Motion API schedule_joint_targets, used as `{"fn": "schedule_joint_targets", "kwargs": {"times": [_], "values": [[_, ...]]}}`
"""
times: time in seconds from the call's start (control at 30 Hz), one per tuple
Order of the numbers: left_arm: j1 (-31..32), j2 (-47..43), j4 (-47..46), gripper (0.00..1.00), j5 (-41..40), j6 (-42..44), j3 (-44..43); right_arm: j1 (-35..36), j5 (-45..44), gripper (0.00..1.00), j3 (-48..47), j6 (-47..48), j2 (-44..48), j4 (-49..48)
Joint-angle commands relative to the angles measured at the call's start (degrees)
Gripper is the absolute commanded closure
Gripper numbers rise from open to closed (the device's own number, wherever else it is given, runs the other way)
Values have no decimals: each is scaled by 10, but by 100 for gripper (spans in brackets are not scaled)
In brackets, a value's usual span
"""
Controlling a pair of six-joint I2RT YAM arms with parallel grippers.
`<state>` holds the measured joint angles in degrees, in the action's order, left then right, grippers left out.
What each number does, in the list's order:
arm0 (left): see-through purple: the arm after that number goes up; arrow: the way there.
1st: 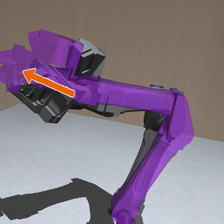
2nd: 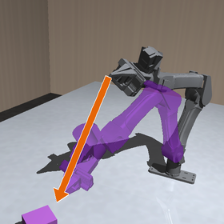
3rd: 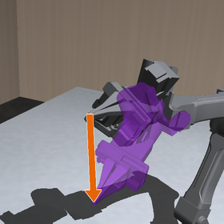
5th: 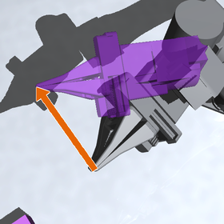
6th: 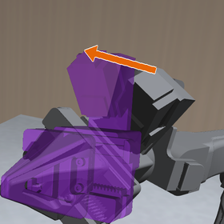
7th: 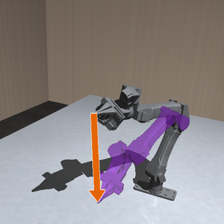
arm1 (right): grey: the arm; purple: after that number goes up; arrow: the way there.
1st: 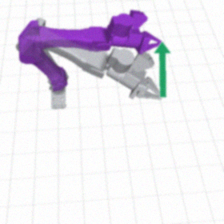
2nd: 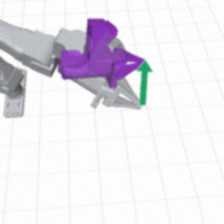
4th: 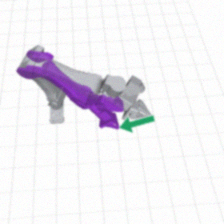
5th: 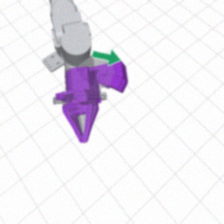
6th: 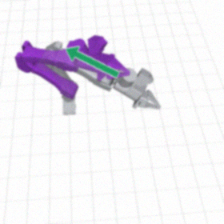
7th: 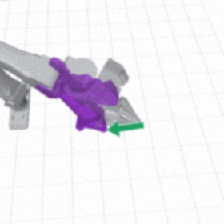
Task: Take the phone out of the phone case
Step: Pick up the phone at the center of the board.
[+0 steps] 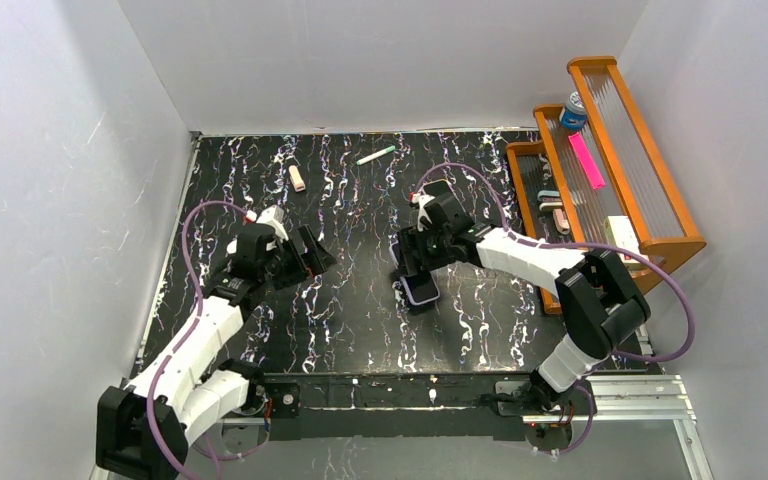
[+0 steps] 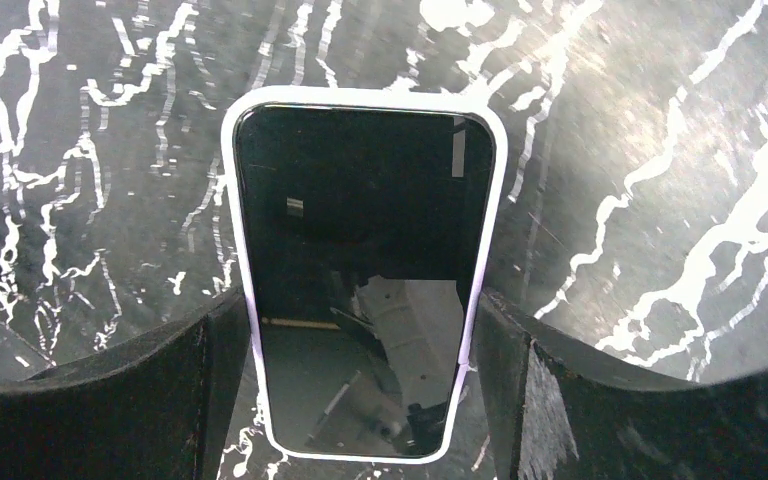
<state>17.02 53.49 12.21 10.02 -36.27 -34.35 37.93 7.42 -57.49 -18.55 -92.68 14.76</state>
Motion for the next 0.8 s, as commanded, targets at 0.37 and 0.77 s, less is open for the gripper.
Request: {"fn": "schedule_joint_targets", "kwargs": {"times": [0.37,0.77], "values": [[28,87,-115,4,97,-107,-39,52,104,99,-3,88,50,-167],[67,178,-194,23,130,-151,-67,63,126,99,-36,103,53,-159]]}}
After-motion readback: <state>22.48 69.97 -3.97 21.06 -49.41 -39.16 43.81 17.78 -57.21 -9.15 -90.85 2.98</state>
